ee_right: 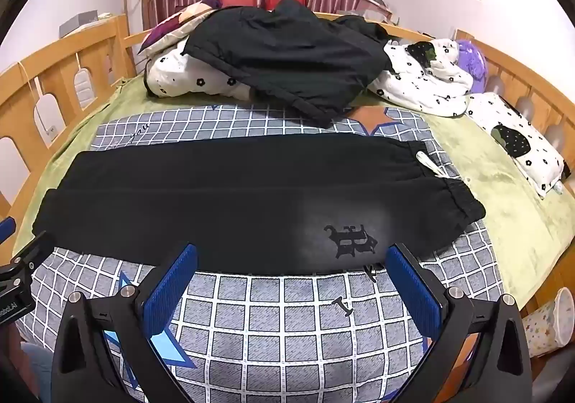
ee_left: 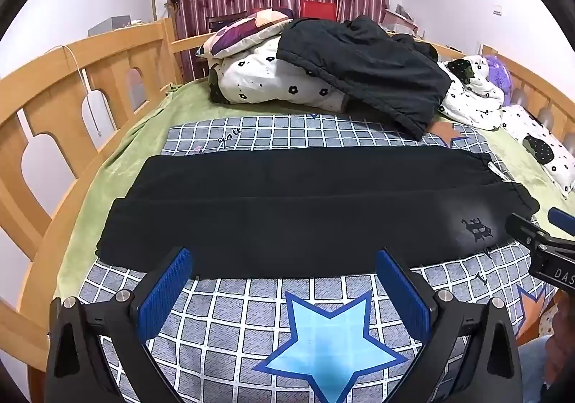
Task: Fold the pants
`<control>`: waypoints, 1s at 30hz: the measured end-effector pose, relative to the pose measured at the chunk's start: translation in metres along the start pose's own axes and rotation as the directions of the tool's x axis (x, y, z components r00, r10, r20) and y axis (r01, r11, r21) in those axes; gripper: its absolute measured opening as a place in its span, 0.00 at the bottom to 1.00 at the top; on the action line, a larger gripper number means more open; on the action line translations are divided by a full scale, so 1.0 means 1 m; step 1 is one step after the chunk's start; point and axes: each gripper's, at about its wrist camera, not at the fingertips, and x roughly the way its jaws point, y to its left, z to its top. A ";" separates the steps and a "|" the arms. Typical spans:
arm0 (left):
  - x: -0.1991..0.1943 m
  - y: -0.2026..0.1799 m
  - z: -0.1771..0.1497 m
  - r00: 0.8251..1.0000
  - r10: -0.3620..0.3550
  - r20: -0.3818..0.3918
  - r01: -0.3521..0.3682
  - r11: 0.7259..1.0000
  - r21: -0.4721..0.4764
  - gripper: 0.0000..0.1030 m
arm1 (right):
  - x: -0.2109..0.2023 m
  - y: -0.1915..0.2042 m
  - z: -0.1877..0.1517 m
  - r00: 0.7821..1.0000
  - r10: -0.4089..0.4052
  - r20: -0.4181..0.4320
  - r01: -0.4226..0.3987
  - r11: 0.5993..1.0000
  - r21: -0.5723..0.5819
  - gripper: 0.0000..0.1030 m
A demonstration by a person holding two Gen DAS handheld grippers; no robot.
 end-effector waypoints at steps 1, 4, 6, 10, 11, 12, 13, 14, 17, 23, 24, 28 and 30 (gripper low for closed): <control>0.000 0.000 0.000 1.000 -0.002 0.008 0.002 1.000 -0.003 1.00 | -0.001 0.000 0.000 1.000 0.003 -0.001 -0.003 1.000 0.004 1.00; 0.000 -0.001 0.001 1.000 -0.004 -0.009 0.004 1.000 0.003 1.00 | -0.003 0.001 0.000 1.000 0.012 -0.006 -0.012 1.000 0.015 1.00; 0.001 -0.001 0.002 1.000 -0.009 -0.010 0.009 1.000 0.000 1.00 | 0.003 -0.002 0.000 1.000 0.013 -0.023 -0.012 1.000 0.021 1.00; 0.000 0.004 0.004 1.000 -0.002 -0.012 0.002 1.000 -0.008 1.00 | 0.006 0.000 -0.002 1.000 0.011 -0.025 -0.010 1.000 0.020 1.00; 0.002 0.004 0.003 1.000 -0.003 -0.013 0.003 1.000 -0.011 1.00 | 0.006 0.001 -0.003 1.000 0.010 -0.024 -0.010 1.000 0.019 1.00; 0.000 0.004 0.004 1.000 -0.006 -0.013 0.006 1.000 -0.014 1.00 | 0.006 -0.003 0.000 0.999 0.017 -0.029 -0.017 1.000 0.025 1.00; 0.001 0.006 0.002 1.000 -0.011 -0.012 0.011 1.000 -0.018 1.00 | 0.004 -0.002 -0.001 1.000 0.015 -0.027 -0.014 1.000 0.026 1.00; 0.001 0.007 0.000 1.000 -0.012 -0.009 0.012 1.000 -0.023 1.00 | 0.004 -0.002 -0.001 1.000 0.012 -0.026 -0.012 1.000 0.024 1.00; 0.002 0.009 0.000 1.000 -0.009 -0.014 0.009 0.999 -0.032 1.00 | 0.004 -0.001 -0.002 1.000 0.013 -0.025 -0.013 1.000 0.017 1.00; 0.004 0.013 -0.001 1.000 -0.011 -0.024 0.010 0.999 -0.046 1.00 | 0.004 -0.001 -0.002 1.000 0.015 -0.027 -0.014 1.000 0.015 1.00; 0.003 0.013 -0.001 1.000 -0.014 -0.022 0.013 0.999 -0.047 1.00 | 0.004 -0.001 -0.002 0.999 0.016 -0.029 -0.015 1.000 0.014 1.00; 0.002 0.014 -0.001 1.000 -0.014 -0.019 0.013 0.999 -0.049 1.00 | 0.005 0.001 -0.002 0.999 0.016 -0.032 -0.016 1.000 0.012 1.00; 0.003 0.014 -0.001 1.000 -0.015 -0.023 0.014 0.999 -0.051 1.00 | 0.005 0.001 -0.002 0.999 0.017 -0.032 -0.017 1.000 0.012 1.00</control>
